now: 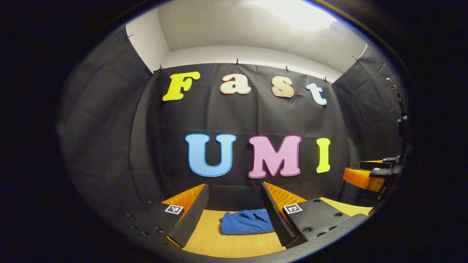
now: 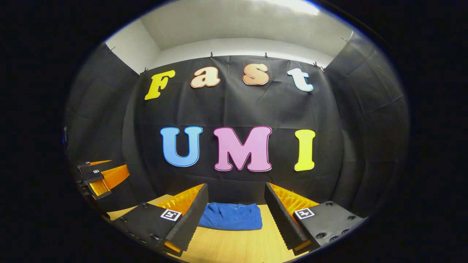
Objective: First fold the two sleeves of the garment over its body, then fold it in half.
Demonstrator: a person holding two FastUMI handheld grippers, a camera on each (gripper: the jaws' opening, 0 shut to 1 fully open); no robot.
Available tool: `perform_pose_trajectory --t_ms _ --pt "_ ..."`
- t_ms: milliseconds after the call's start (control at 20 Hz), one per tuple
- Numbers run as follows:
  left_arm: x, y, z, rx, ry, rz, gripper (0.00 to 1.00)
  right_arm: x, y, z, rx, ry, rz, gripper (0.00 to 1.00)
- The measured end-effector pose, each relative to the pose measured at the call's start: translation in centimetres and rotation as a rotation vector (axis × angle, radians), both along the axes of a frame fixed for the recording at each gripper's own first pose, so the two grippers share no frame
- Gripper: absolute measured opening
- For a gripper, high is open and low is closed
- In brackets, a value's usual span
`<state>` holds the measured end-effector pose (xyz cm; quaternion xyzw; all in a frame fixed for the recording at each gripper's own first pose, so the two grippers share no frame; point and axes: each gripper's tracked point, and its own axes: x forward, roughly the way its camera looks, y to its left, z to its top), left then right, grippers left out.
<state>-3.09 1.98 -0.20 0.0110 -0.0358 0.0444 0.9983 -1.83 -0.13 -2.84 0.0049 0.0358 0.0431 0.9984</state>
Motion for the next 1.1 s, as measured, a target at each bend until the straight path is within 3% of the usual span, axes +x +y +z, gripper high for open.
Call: perform_pose_trajectory --t_ms 400,600,1100 --pt "-0.1 0.6 0.5 0.036 0.001 0.01 0.83 0.0 0.9 0.3 -0.003 -0.011 0.018 0.96" --pt "0.4 0.2 0.9 -0.03 -0.008 -0.013 0.82 -0.1 1.1 -0.6 0.012 0.016 0.01 0.96" --pt "0.2 1.2 0.0 -0.017 0.008 0.006 0.82 0.1 1.5 -1.0 0.022 0.033 0.004 0.96"
